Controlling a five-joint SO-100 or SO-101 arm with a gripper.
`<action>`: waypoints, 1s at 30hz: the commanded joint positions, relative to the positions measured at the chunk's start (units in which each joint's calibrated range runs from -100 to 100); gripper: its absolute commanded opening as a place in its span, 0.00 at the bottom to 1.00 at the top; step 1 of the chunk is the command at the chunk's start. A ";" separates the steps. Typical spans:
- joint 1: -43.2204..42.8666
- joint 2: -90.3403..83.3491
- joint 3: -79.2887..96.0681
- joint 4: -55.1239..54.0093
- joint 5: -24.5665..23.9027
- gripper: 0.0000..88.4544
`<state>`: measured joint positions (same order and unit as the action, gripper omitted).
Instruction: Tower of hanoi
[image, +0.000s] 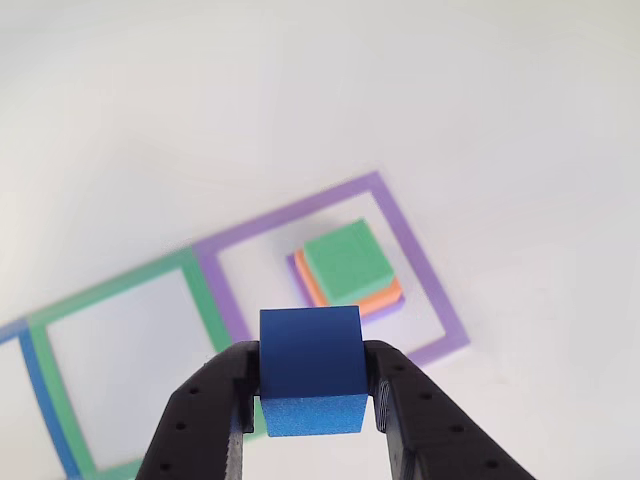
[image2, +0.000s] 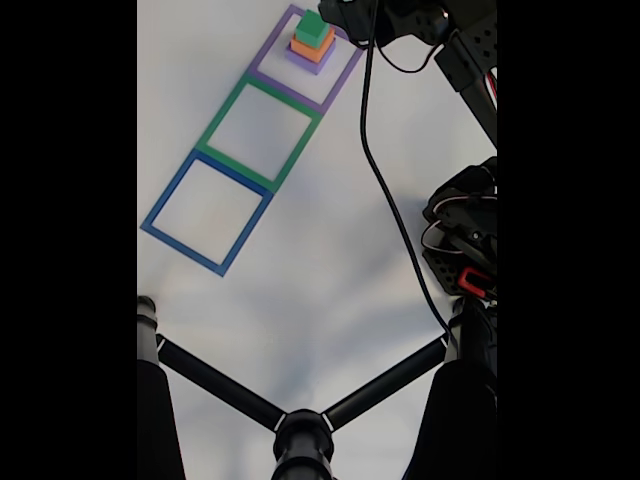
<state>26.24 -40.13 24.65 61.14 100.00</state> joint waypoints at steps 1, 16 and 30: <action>-4.39 -6.02 -11.97 17.82 0.00 0.05; -17.28 -22.53 9.93 13.85 0.00 0.05; -19.80 -15.80 48.73 -41.27 0.00 0.05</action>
<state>8.16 -58.77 68.17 34.23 99.41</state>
